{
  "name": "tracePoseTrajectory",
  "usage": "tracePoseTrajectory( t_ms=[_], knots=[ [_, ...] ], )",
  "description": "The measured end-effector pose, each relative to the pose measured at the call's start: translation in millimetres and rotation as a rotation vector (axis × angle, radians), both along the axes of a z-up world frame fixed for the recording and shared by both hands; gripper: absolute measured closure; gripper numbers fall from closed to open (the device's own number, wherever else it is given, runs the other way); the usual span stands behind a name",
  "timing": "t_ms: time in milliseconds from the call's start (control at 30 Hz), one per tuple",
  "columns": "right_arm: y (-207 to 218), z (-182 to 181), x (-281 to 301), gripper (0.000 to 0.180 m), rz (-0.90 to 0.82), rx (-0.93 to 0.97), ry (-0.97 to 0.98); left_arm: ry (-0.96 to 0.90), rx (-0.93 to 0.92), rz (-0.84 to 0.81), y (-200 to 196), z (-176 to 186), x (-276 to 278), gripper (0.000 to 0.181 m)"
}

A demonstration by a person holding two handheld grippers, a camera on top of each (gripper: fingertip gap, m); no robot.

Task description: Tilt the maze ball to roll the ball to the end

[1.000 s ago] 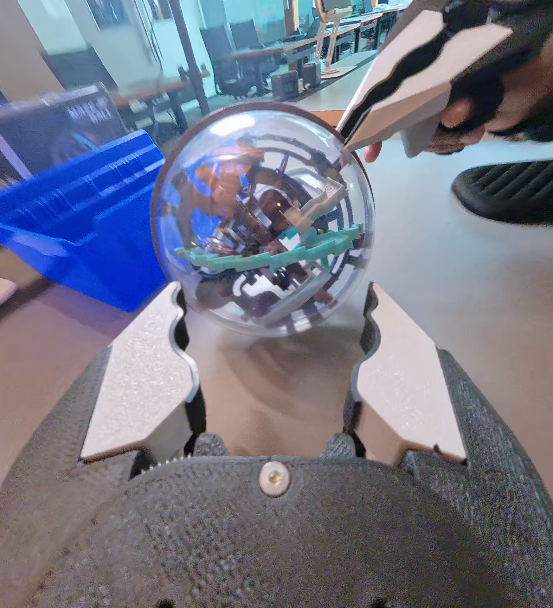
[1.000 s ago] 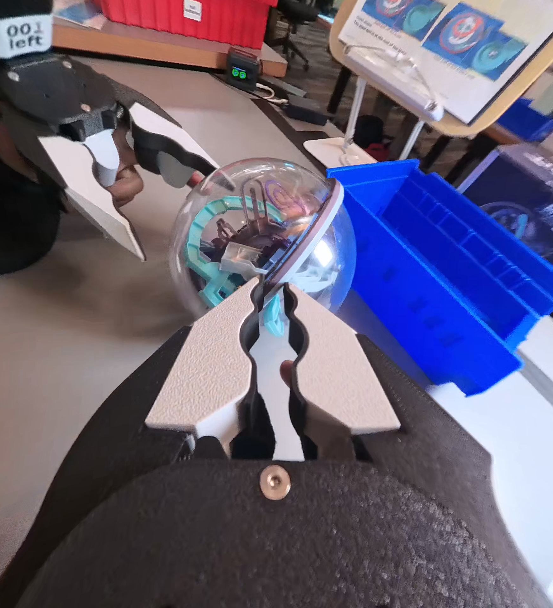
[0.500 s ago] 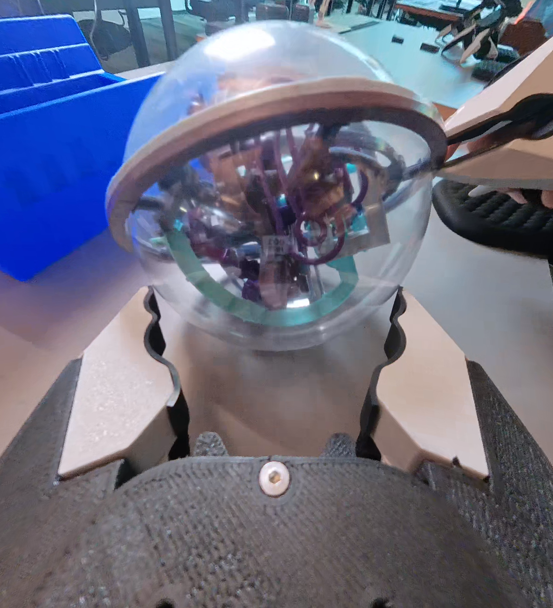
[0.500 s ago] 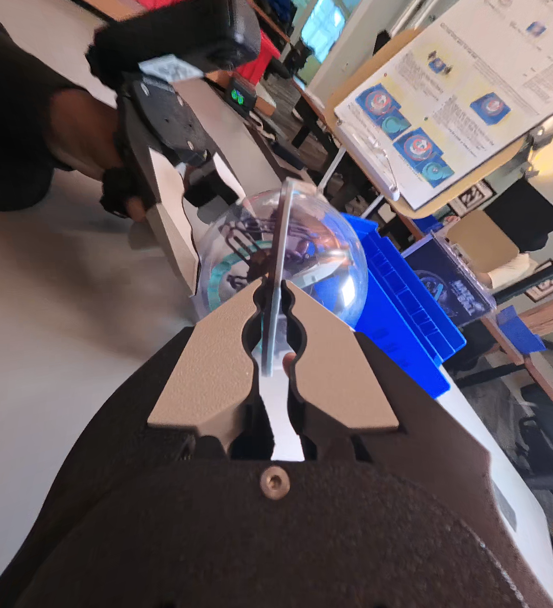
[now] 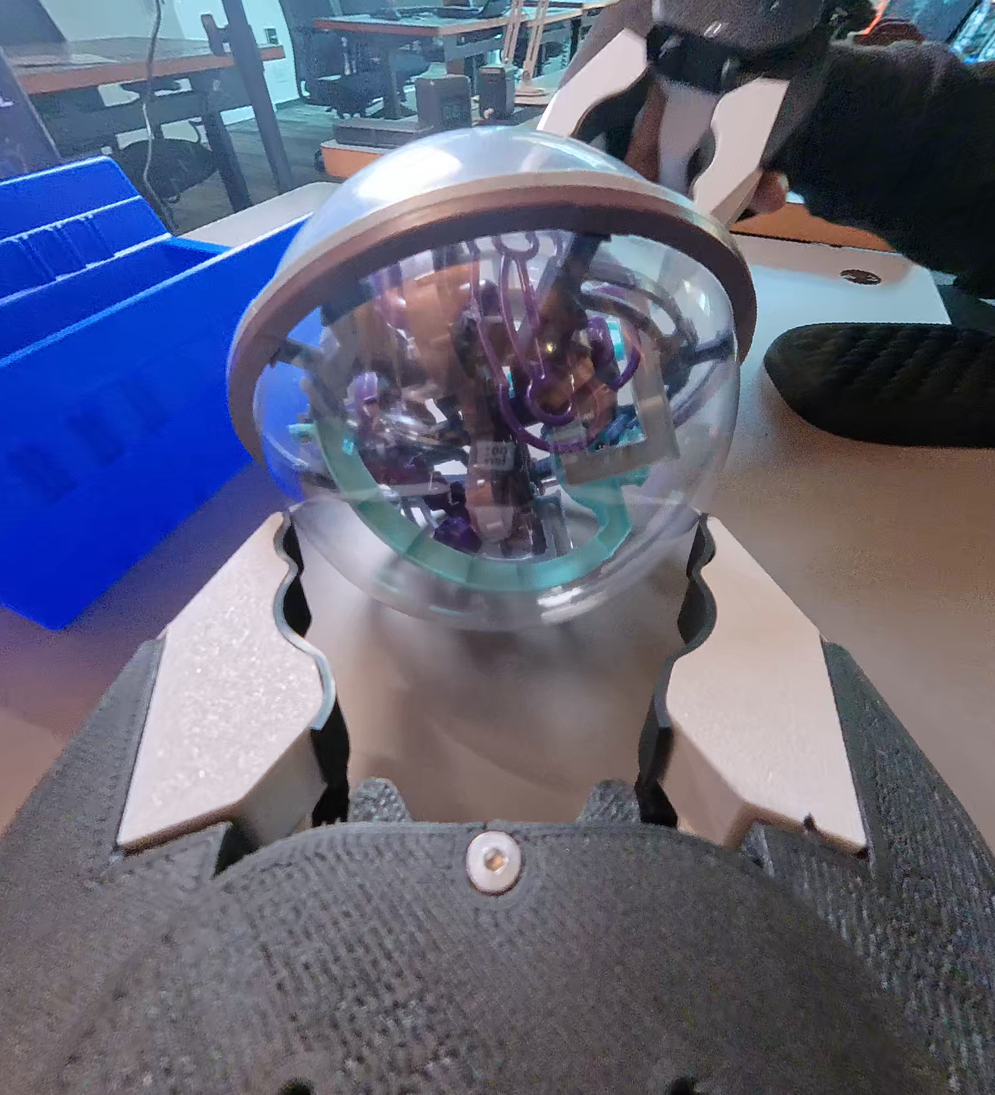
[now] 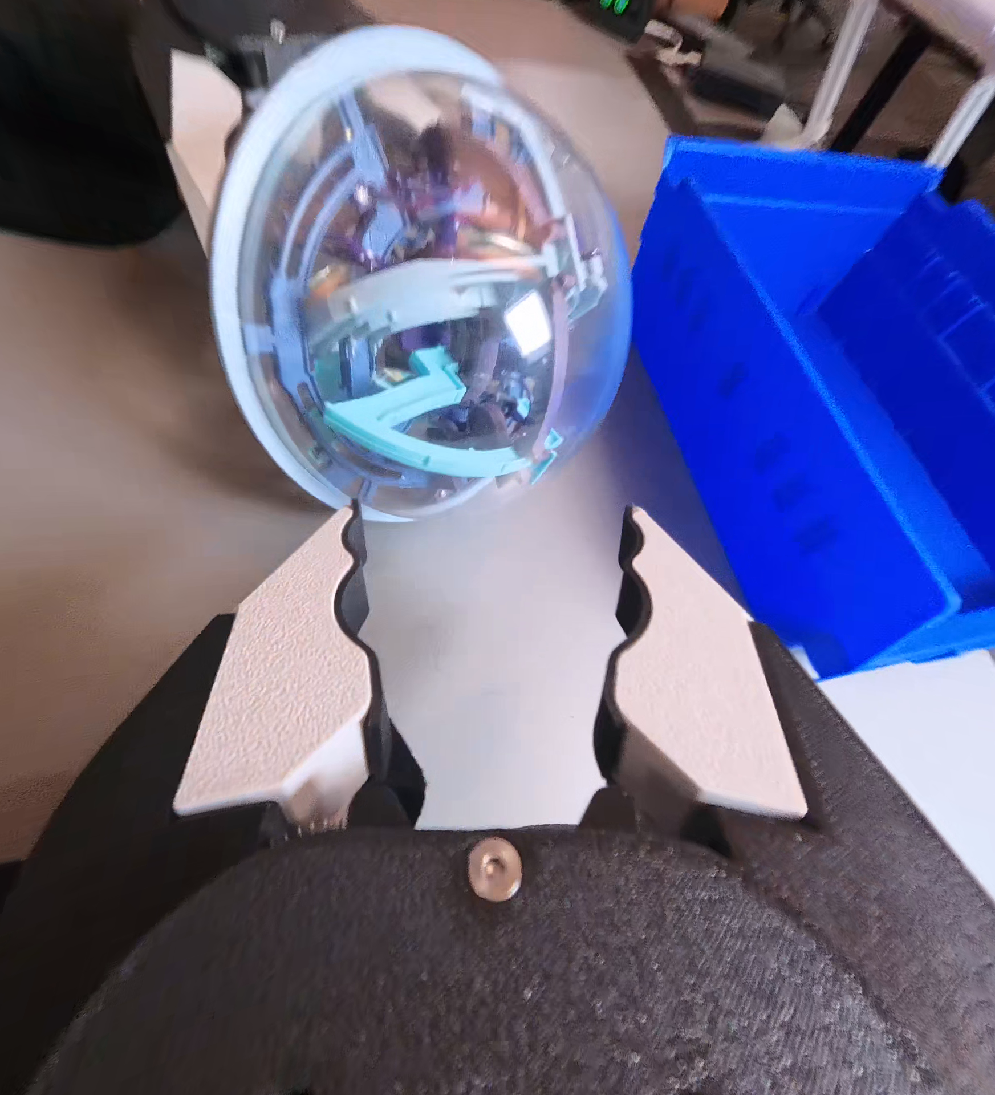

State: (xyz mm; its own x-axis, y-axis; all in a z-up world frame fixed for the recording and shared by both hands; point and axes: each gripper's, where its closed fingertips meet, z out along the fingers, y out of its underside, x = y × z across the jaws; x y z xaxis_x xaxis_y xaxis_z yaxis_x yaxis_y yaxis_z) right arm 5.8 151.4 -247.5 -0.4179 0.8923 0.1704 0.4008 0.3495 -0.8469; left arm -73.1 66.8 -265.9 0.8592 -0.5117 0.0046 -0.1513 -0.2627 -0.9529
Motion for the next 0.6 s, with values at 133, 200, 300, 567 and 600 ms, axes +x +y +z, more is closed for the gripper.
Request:
tracePoseTrajectory(
  t_ms=[133,200,300,567,600],
  knots=[
    [-11.4,-26.4,-10.9,0.090,0.067,-0.033,-0.043,-0.003,-0.007,-0.059,12.8,-2.1,3.5,0.049],
    [-15.3,-32.8,-14.7,0.085,0.073,-0.038,-0.031,-0.017,-0.013,-0.090,20.1,-2.5,6.4,0.047],
    [-13.7,-32.3,-17.9,0.084,0.048,-0.077,0.009,-0.015,-0.001,-0.127,29.9,-2.3,7.0,0.038],
    [-13.4,-15.5,-29.3,0.085,-0.024,-0.272,0.098,-0.167,-0.001,-0.201,41.8,19.5,-4.6,0.038],
    [-13.5,-7.1,-31.7,0.085,-0.031,-0.291,0.124,-0.190,0.000,-0.209,42.5,27.1,-7.8,0.038]
  ],
)
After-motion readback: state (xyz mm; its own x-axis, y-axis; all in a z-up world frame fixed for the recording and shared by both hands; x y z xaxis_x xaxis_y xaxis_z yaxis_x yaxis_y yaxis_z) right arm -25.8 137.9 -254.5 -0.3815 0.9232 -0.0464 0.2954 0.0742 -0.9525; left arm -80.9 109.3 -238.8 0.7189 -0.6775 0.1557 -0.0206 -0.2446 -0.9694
